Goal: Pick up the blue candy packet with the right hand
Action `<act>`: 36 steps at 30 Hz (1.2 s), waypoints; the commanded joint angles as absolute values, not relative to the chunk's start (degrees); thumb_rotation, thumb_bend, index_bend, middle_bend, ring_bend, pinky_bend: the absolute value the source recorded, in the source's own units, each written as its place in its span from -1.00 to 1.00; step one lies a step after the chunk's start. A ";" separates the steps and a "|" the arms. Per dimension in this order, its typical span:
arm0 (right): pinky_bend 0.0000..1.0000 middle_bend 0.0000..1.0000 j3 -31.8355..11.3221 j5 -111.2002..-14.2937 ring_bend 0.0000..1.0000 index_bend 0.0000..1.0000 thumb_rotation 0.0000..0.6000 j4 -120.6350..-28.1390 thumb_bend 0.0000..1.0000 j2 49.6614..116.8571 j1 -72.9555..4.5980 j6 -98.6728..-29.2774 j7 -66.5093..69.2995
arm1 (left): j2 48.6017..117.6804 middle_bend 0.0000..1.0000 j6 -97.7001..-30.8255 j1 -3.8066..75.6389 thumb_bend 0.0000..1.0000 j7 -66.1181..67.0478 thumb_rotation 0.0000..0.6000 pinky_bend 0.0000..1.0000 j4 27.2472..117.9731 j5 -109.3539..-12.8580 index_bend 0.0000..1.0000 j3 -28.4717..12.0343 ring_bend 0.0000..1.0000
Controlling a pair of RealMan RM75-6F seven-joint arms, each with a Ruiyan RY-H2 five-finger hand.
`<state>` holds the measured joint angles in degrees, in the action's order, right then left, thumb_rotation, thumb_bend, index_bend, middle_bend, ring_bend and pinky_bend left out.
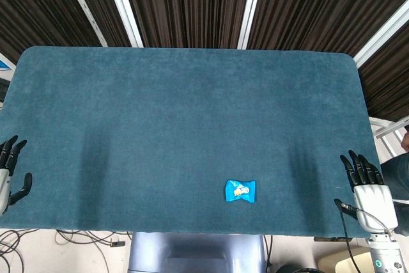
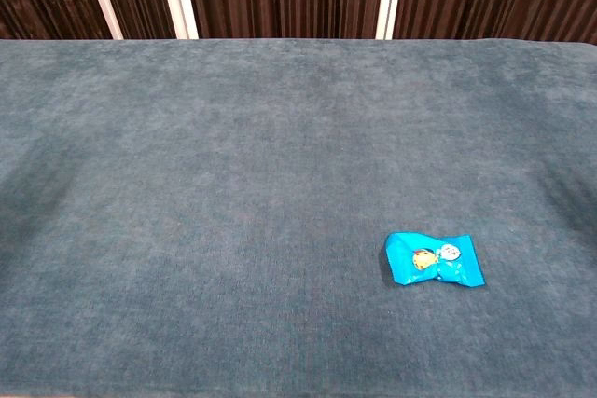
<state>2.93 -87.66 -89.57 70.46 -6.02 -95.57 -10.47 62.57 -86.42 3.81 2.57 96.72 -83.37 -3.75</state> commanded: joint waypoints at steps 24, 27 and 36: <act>-0.71 -1.00 0.39 -89.67 -0.87 -0.89 1.00 -88.68 -0.74 70.11 -4.44 -93.81 -9.19 | 62.54 -1.00 -86.54 3.70 -0.01 2.64 1.00 -1.00 96.47 -82.55 -0.84 -4.14 -0.99; -0.71 -1.00 0.19 -89.64 -0.87 -0.89 1.00 -88.62 -0.74 70.06 -4.32 -93.40 -9.42 | 62.50 -1.00 -86.52 3.69 -0.01 2.73 1.00 -1.00 96.55 -82.38 -0.84 -4.20 -0.99; -0.71 -1.00 -0.12 -89.81 -0.87 -0.89 1.00 -89.18 -0.75 69.29 -3.97 -92.33 -8.36 | 62.54 -1.00 -86.63 3.57 -0.01 2.33 1.00 -1.00 96.18 -82.54 -0.84 -4.08 -0.99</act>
<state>-0.11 -89.86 -89.06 69.46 -3.99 -92.59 -8.64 62.54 -86.62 3.58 2.33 96.18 -82.54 -4.09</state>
